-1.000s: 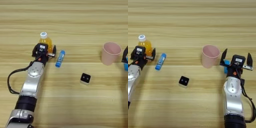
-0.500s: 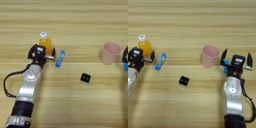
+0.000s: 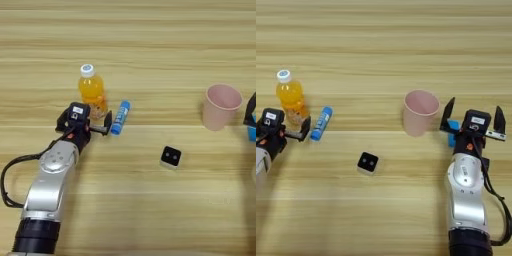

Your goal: Move the objects on the table

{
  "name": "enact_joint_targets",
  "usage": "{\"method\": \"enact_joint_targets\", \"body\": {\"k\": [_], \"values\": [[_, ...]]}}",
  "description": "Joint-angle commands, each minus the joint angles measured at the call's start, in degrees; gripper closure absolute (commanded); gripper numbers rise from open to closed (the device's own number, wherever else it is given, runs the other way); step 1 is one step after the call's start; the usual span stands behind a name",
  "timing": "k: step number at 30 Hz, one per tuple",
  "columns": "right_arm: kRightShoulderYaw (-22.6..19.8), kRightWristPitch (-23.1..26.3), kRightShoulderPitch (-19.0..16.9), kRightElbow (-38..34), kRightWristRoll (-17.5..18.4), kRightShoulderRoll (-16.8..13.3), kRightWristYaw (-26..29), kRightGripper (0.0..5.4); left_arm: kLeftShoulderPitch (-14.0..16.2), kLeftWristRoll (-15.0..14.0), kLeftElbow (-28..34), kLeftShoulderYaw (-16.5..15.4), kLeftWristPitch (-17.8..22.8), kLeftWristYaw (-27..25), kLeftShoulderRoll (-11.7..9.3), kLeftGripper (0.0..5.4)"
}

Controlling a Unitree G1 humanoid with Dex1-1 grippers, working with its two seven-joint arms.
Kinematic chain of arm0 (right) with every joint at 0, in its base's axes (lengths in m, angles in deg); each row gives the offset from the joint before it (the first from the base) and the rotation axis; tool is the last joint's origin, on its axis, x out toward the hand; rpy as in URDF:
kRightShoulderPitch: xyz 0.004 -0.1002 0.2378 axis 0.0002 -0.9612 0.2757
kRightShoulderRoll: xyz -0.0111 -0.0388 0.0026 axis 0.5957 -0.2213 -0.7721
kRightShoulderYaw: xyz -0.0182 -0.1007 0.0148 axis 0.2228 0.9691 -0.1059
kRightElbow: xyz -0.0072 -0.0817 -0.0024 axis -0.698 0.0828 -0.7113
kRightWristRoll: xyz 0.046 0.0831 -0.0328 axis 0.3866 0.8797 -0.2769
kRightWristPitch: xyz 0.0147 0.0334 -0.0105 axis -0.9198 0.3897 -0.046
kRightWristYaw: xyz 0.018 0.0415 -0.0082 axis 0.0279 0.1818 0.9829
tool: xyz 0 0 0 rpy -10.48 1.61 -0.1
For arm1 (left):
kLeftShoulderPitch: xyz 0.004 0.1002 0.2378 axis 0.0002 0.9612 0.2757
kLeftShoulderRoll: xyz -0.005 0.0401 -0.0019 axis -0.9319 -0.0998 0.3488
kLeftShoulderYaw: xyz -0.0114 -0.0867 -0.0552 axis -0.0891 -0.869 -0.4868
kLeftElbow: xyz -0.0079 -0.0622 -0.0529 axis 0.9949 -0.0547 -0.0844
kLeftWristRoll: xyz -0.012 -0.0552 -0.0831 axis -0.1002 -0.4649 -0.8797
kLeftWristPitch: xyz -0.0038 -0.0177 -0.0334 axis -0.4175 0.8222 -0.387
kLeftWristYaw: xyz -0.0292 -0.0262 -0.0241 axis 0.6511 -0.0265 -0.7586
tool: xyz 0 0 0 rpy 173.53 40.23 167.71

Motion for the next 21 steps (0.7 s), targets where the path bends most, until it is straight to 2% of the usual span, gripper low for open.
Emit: {"method": "enact_joint_targets", "body": {"k": [1,10,14,21], "values": [[-0.1,-0.1,0.8,0.6,-0.2,-0.2,0.0,0.00,1.1,0.1,2.4,-1.0,1.2,0.4,-1.3,0.02],[0.0,-0.3,1.0,0.9,-0.3,-0.2,-0.2,0.00,2.9,1.4,5.2,-4.0,2.2,3.8,-2.4,0.02],[0.0,-0.3,1.1,1.0,-0.3,-0.3,-0.2,0.00,2.5,2.1,3.5,-6.2,2.2,5.9,-3.1,0.02],[0.0,-0.4,1.3,1.3,-0.3,-0.2,-0.3,0.00,1.7,3.4,1.3,-7.2,2.8,7.5,-4.2,0.02]]}}
